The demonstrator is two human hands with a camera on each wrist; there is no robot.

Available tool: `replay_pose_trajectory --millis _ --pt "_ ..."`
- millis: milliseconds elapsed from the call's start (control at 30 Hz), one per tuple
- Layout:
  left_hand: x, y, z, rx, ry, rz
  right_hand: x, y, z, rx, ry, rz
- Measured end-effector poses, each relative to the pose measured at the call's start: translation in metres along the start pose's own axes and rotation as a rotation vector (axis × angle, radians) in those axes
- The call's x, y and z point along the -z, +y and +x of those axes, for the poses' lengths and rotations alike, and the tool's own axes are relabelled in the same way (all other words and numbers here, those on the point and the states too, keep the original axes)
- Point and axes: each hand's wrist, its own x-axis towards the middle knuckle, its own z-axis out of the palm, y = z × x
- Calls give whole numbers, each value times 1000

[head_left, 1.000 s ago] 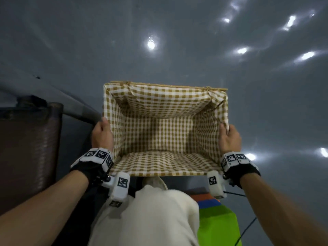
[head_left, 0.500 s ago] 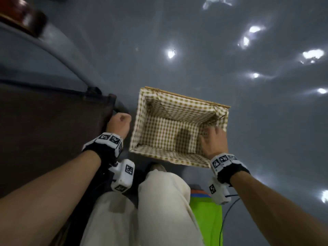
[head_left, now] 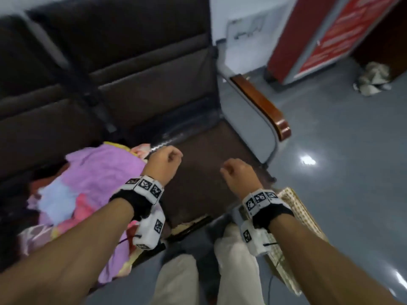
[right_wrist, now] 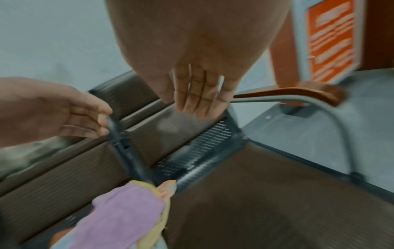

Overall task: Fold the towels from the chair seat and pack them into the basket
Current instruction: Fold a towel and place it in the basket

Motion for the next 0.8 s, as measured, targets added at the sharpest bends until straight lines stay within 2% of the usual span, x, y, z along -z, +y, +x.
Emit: replay_pose_trajectory --millis 100,200,300,400,567,667,800 --pt "56 -34 -27 148 150 -44 -13 -60 20 185 -144 -44" --pt "81 -69 -59 295 258 -99 -38 -99 38 313 -292 -66" --pt "78 -101 -95 468 319 -162 -72 -120 45 438 -433 -94" --pt "60 -141 -121 551 400 -184 -117 -121 48 576 -568 -159" --pt "7 -230 -124 569 478 -141 -216 -95 60 716 -671 -257" --pt "-24 -286 -113 487 450 -48 -279 -82 81 762 -663 -265" --pt "-55 -338 -97 340 455 329 -351 -63 105 863 -577 -285"
